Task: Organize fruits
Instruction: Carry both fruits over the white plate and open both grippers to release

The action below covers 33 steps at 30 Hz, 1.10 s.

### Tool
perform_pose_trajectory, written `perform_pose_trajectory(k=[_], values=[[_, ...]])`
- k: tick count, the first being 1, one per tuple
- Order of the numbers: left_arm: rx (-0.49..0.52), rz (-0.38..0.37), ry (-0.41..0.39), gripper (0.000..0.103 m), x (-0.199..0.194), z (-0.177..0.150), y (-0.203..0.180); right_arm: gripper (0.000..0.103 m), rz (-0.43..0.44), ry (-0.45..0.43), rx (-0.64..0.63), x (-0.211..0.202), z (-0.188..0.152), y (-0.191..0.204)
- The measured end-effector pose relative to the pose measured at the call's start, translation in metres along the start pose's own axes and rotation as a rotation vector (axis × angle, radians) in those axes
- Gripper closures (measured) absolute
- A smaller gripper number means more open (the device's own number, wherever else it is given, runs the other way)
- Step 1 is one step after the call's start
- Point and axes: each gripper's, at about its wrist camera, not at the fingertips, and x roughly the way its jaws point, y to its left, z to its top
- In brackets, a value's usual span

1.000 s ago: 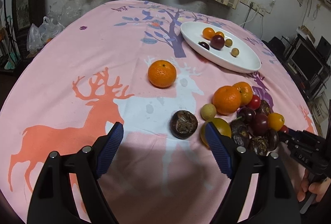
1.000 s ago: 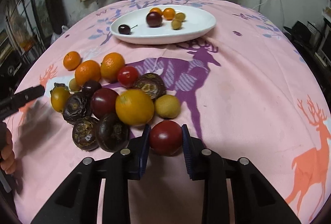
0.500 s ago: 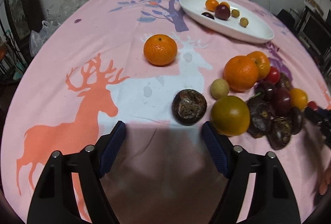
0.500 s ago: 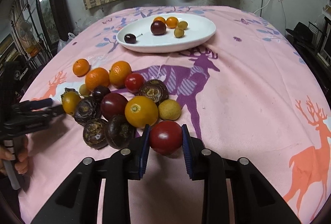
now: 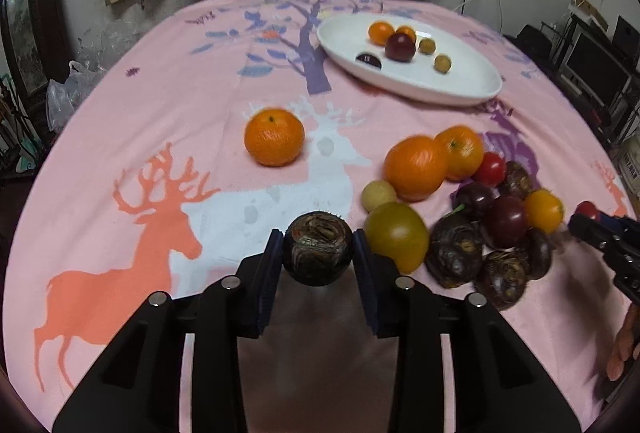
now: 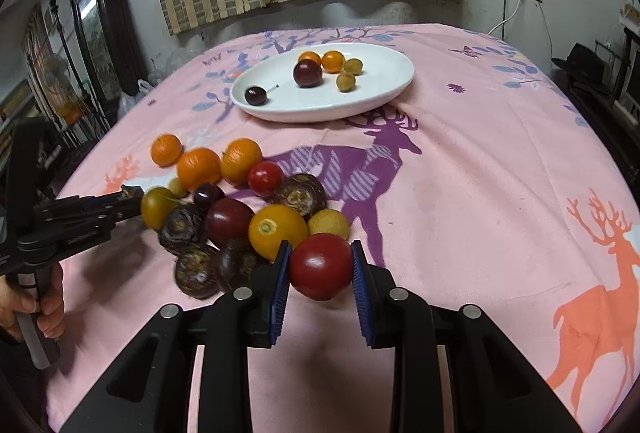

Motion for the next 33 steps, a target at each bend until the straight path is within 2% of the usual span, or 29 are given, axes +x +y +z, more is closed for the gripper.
perform_pose_trajectory(k=[5,10,13,18,25,26,27,28,29,33], values=[[-0.004,-0.058,-0.076,0.068,-0.032,0.029,-0.005,0.073,0.092,-0.07,0.068,-0.021,0.015,-0.002],[0.007,-0.1,-0.096,0.068,-0.025,0.076,-0.03,0.073,0.09,-0.11,0.0,-0.026,0.058,0.009],[0.021,-0.098,-0.101,0.068,-0.002,0.107,-0.051,0.073,0.074,-0.13,-0.037,-0.008,0.091,0.01],[-0.003,-0.078,-0.038,0.068,0.053,0.139,-0.074,0.073,0.042,-0.086,-0.011,0.041,0.121,-0.005],[-0.004,-0.039,0.015,0.068,0.095,0.15,-0.088,0.072,0.044,-0.003,0.016,0.094,0.137,-0.024],[-0.01,-0.035,0.023,0.066,0.099,0.15,-0.089,0.071,0.045,0.005,0.014,0.097,0.137,-0.025],[-0.018,-0.031,0.029,0.049,0.1,0.15,-0.089,0.064,0.04,0.01,0.018,0.099,0.136,-0.026],[-0.029,-0.023,0.028,0.039,0.1,0.15,-0.089,0.056,0.031,0.005,0.032,0.099,0.136,-0.029],[-0.04,-0.011,0.014,0.033,0.097,0.149,-0.088,0.055,0.029,-0.005,0.043,0.096,0.134,-0.03],[-0.043,-0.032,-0.002,0.033,0.08,0.143,-0.083,0.055,0.046,-0.02,0.048,0.08,0.126,-0.033]])
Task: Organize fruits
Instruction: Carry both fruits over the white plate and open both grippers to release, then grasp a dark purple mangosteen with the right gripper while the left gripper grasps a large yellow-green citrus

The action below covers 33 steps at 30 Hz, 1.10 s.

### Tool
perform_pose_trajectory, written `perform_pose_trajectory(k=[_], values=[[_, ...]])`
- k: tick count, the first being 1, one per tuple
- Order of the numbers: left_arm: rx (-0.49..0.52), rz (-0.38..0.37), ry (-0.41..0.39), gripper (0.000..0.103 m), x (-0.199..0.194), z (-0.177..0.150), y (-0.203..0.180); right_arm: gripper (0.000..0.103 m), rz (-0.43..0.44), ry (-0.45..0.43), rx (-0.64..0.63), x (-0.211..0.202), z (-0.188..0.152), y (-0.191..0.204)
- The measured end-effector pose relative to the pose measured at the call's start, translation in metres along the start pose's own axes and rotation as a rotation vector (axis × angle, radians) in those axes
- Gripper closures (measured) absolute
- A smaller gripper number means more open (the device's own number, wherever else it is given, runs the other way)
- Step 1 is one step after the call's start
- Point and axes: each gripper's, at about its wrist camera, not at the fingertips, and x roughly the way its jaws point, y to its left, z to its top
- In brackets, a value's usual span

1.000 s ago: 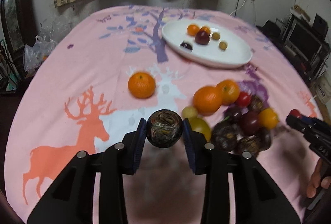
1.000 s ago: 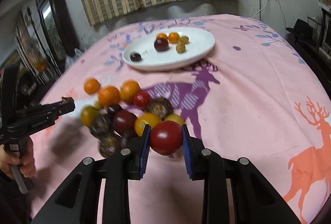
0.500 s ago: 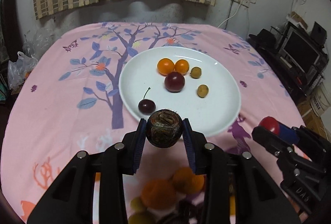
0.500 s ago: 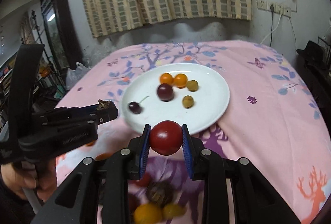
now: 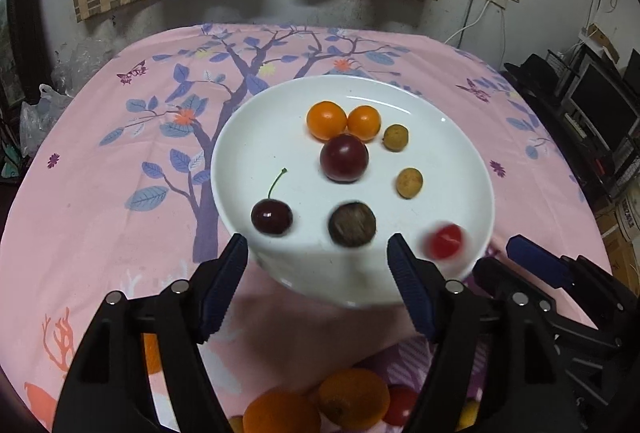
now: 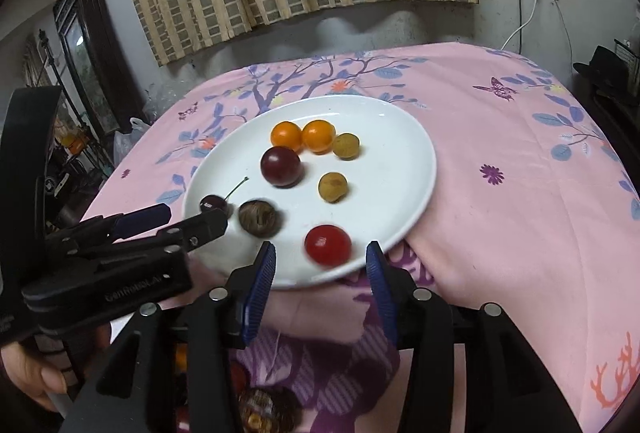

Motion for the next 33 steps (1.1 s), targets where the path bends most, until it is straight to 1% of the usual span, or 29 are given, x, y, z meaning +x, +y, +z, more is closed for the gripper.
perform_pose_trajectory(k=[5,8,10,17,20,23,29,31,33], values=[[-0.007,-0.005,-0.019,0.032,-0.029,-0.022,0.011,0.055,0.009,0.019,-0.015,-0.023,-0.021,0.0],[-0.008,0.007,-0.032,0.025,-0.046,-0.043,0.021,0.049,0.007,0.022,-0.024,-0.041,-0.04,0.001],[-0.015,0.016,-0.038,0.025,-0.058,-0.061,0.03,0.047,0.006,0.025,-0.026,-0.053,-0.055,0.001],[-0.053,0.026,-0.027,0.02,-0.079,-0.112,0.06,0.046,-0.009,0.063,-0.064,-0.078,-0.101,0.015],[-0.065,0.035,-0.03,0.019,-0.083,-0.126,0.07,0.046,-0.001,0.084,-0.073,-0.082,-0.118,0.025],[-0.074,0.028,-0.038,0.019,-0.088,-0.136,0.079,0.046,0.004,0.111,-0.076,-0.08,-0.131,0.034],[-0.064,0.017,-0.049,0.019,-0.088,-0.147,0.089,0.046,-0.023,0.182,-0.105,-0.065,-0.149,0.054],[-0.062,0.006,-0.033,0.019,-0.084,-0.148,0.091,0.045,-0.034,0.192,-0.127,-0.06,-0.15,0.061],[-0.076,-0.021,0.003,0.019,-0.079,-0.147,0.093,0.045,-0.045,0.194,-0.15,-0.056,-0.148,0.068]])
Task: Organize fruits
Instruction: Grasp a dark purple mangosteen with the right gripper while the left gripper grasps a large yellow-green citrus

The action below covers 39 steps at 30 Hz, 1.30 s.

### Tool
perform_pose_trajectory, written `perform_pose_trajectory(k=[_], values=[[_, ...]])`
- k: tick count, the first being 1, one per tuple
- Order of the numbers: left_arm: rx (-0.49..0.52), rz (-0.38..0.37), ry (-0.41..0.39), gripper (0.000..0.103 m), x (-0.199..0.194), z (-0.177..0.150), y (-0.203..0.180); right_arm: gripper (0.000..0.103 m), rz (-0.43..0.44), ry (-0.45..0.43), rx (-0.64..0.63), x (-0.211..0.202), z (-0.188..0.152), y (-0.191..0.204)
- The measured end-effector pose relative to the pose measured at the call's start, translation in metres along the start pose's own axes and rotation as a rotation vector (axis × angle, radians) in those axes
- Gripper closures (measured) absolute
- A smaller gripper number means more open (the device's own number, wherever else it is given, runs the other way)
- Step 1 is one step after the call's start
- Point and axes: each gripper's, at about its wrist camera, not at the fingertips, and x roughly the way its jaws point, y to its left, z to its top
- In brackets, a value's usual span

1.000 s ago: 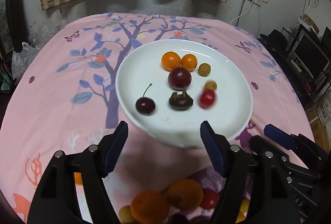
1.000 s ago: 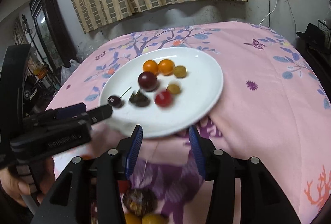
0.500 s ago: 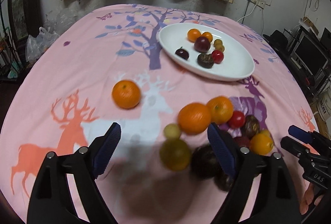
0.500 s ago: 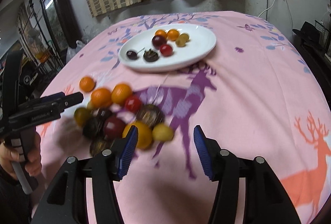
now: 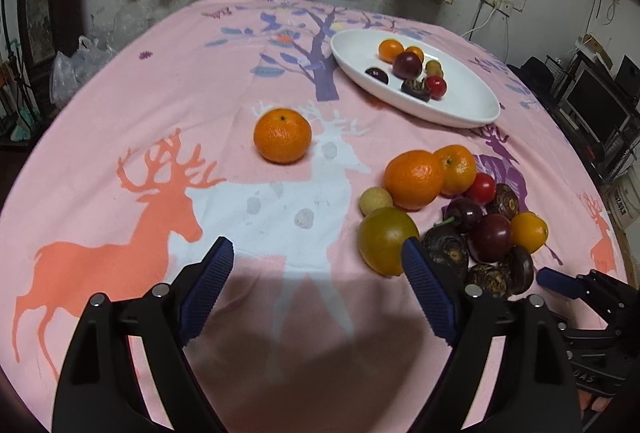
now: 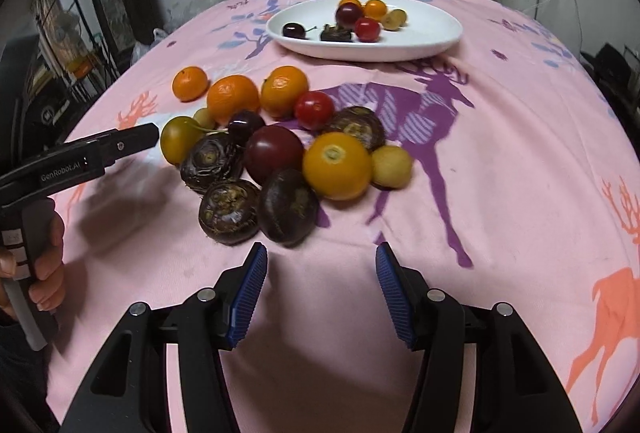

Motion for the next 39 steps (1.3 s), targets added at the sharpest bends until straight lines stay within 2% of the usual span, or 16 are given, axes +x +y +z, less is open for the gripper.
perform_pose_trajectory(k=[2,5,10,11,13,17,20,22,26,31,34,35,36,38,39], values=[[-0.015,-0.033,0.027,0.019,0.003,-0.002,0.001,0.045,-0.033,0.005,-0.022,0.006,0.006,0.006],[-0.011,-0.028,0.029,0.019,0.004,-0.003,0.0,0.046,-0.084,0.008,-0.057,0.015,0.015,0.014],[0.017,-0.038,0.043,0.019,0.006,-0.005,-0.007,0.051,-0.088,-0.014,-0.035,0.021,0.023,0.015],[0.024,-0.036,0.048,0.019,0.007,-0.006,-0.008,0.054,-0.084,-0.023,-0.034,0.02,0.022,0.015],[0.039,-0.027,0.053,0.019,0.009,-0.007,-0.011,0.074,-0.057,-0.03,-0.037,0.018,0.02,0.015],[0.059,-0.009,0.051,0.019,0.012,-0.009,-0.014,0.075,0.018,-0.023,0.027,0.013,0.019,0.0],[0.064,-0.002,0.042,0.019,0.014,-0.009,-0.015,0.075,0.025,-0.031,0.035,0.006,0.017,-0.004],[0.071,0.011,0.028,0.019,0.015,-0.009,-0.016,0.081,0.026,-0.048,0.033,0.001,0.017,-0.005],[0.057,0.023,0.032,0.02,0.021,-0.009,-0.016,0.081,0.04,-0.052,0.031,-0.004,0.017,-0.006],[0.054,0.022,0.049,0.032,0.026,-0.002,-0.024,0.081,0.039,-0.049,0.014,-0.005,0.016,-0.003],[0.07,0.031,0.051,0.046,0.03,0.001,-0.031,0.081,0.024,-0.033,-0.002,0.0,0.015,-0.001],[0.073,0.02,0.051,0.057,0.031,0.002,-0.033,0.081,0.02,-0.029,-0.006,0.002,0.014,0.0],[0.079,0.005,0.052,0.063,0.031,0.003,-0.036,0.08,0.018,-0.026,-0.011,0.004,0.014,0.001],[0.075,0.016,0.052,0.063,0.032,0.004,-0.038,0.077,0.01,-0.032,-0.028,0.008,0.013,0.005],[0.07,0.015,0.054,0.064,0.032,0.004,-0.038,0.068,-0.004,-0.043,-0.042,0.009,0.013,0.007]])
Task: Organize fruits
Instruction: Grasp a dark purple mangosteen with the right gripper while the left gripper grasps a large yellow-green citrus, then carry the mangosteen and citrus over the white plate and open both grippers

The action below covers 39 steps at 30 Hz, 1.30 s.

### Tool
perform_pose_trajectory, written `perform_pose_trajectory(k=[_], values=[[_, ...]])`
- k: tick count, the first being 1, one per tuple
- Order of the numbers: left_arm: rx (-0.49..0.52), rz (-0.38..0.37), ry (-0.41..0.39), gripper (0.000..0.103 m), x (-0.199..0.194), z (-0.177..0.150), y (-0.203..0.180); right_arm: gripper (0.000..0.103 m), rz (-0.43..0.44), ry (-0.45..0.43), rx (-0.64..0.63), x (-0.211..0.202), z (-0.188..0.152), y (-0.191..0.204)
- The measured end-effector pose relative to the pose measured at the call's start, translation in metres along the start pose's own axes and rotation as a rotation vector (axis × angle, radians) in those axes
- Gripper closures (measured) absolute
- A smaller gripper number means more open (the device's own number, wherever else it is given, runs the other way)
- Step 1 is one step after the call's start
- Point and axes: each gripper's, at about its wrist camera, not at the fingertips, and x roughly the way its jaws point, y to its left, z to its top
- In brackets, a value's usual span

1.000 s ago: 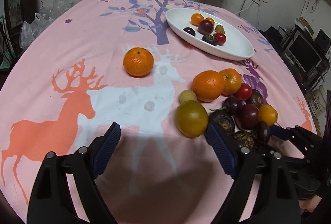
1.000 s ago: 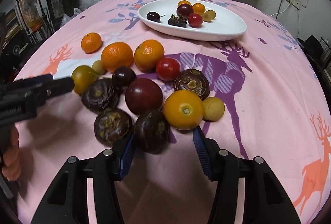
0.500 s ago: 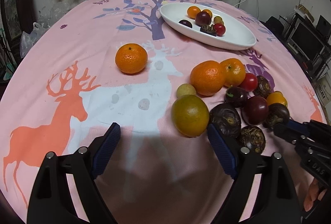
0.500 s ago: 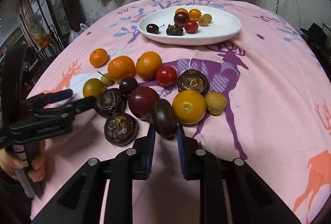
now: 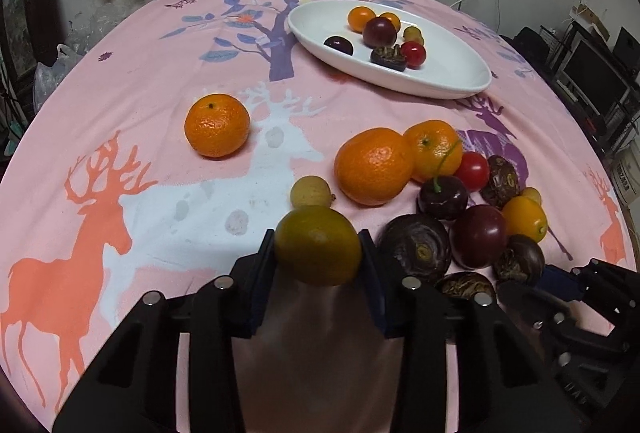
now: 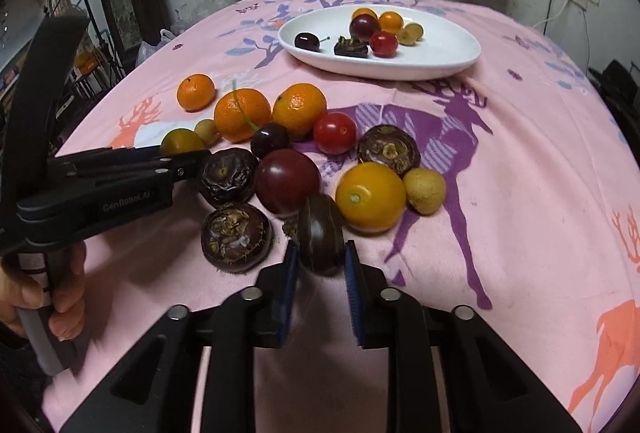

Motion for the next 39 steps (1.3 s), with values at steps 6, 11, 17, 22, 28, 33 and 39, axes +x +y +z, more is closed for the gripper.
perform_pose_trajectory(k=[6,11,17,22,28,33,39], values=[[-0.014,-0.024,0.008,0.064,-0.008,-0.006,0.001,0.072,0.017,-0.021,-0.023,0.006,0.003,0.004],[-0.028,-0.036,-0.005,0.064,-0.024,-0.012,0.004,0.072,0.032,-0.048,-0.003,-0.006,0.003,0.002],[-0.014,-0.052,-0.056,0.064,-0.051,-0.008,0.003,0.072,0.098,-0.169,0.076,-0.038,0.009,-0.012],[0.024,-0.083,-0.082,0.064,-0.064,0.014,-0.009,0.073,0.141,-0.211,0.162,-0.051,0.017,-0.029],[0.049,-0.108,-0.097,0.064,-0.053,0.066,-0.031,0.073,0.134,-0.236,0.169,-0.061,0.051,-0.044],[0.029,-0.102,-0.076,0.064,-0.013,0.115,-0.045,0.073,0.069,-0.243,0.154,-0.044,0.092,-0.062],[0.011,-0.058,-0.013,0.064,0.041,0.142,-0.051,0.072,0.035,-0.181,0.176,0.009,0.127,-0.083]])
